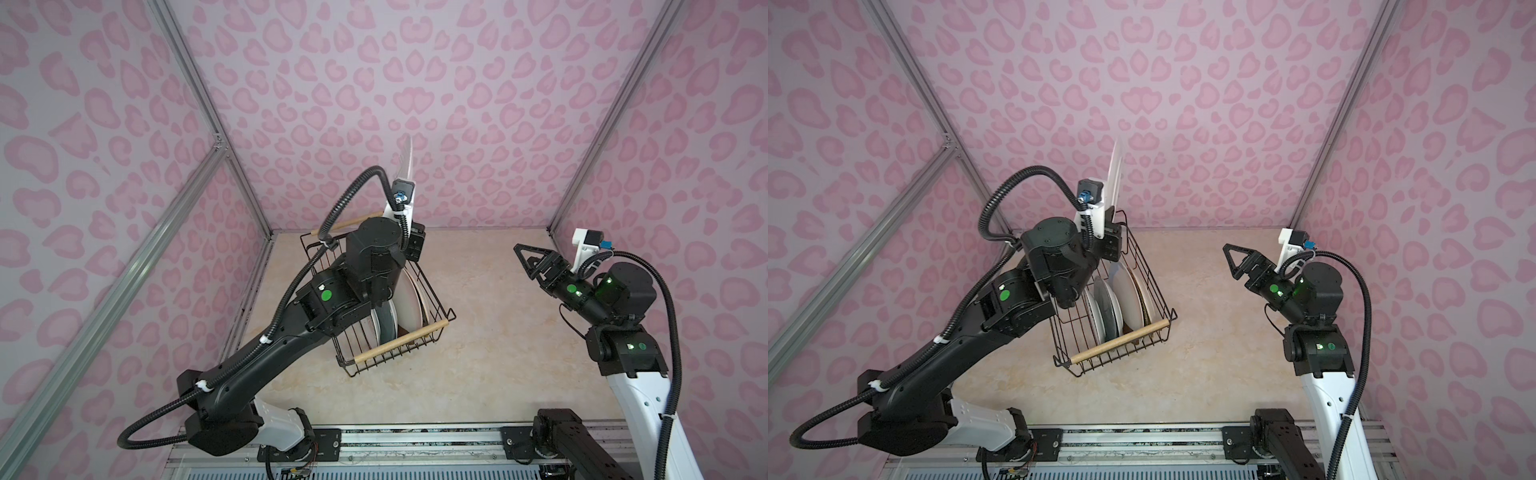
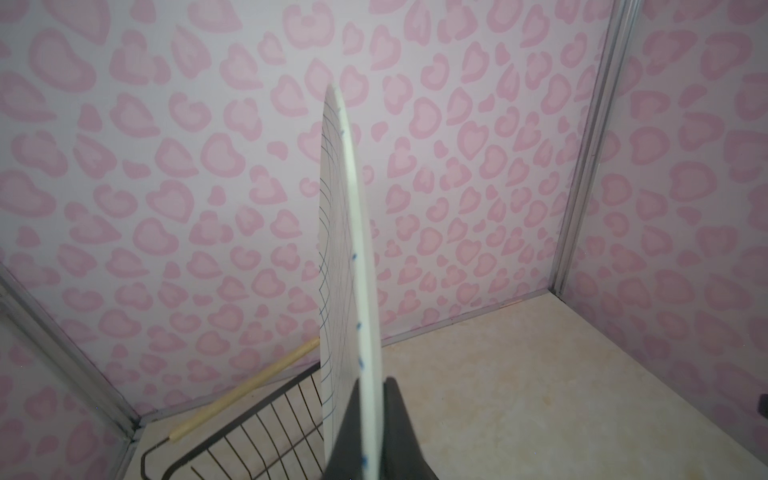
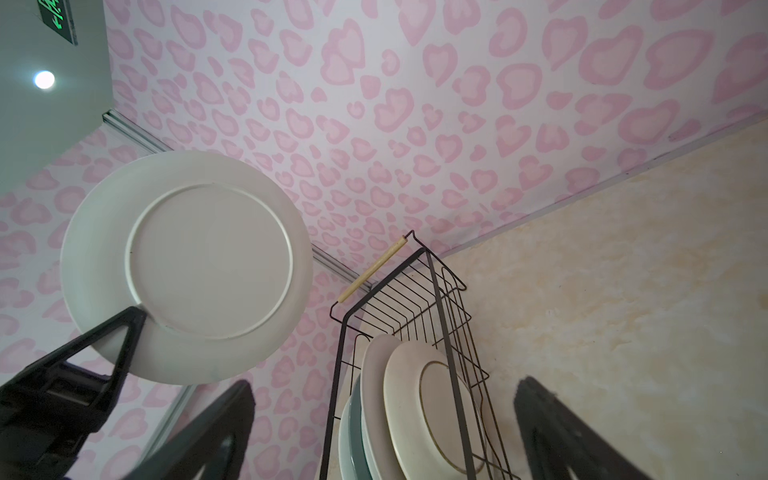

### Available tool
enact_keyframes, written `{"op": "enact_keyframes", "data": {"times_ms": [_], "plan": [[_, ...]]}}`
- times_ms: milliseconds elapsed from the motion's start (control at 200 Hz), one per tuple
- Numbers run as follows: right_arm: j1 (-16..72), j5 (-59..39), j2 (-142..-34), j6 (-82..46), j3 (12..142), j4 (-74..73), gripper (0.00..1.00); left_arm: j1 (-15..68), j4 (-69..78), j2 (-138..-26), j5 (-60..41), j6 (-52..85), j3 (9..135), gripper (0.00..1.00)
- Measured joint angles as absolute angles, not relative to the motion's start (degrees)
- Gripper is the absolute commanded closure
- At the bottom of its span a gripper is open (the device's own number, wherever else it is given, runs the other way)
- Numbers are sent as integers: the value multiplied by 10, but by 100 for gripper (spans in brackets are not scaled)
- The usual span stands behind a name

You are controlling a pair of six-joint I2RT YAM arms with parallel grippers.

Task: Load the plates into the dish rack
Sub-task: 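Grasp the grid plate's rim with the left gripper and open the right gripper, then lower the grid plate into the rack slot nearest the robot with the left gripper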

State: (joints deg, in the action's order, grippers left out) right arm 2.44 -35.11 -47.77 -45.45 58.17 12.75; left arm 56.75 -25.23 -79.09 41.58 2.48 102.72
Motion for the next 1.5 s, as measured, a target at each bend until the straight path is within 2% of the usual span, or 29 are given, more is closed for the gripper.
{"op": "enact_keyframes", "data": {"times_ms": [330, 665, 1050, 1220, 1500], "plan": [[150, -277, -551, -354, 504, 30, 3, 505, -498, -638, 387, 324, 979, 96], [199, -273, -587, -302, 437, -72, 3, 428, -583, -613, 323, 498, 901, 96], [245, -267, -544, -273, 379, -124, 3, 356, -586, -670, 208, 545, 850, 96], [260, -270, -515, -259, 363, -153, 3, 343, -586, -695, 179, 545, 843, 96], [274, -273, -525, -249, 362, -160, 3, 334, -594, -711, 143, 538, 822, 96]]}}
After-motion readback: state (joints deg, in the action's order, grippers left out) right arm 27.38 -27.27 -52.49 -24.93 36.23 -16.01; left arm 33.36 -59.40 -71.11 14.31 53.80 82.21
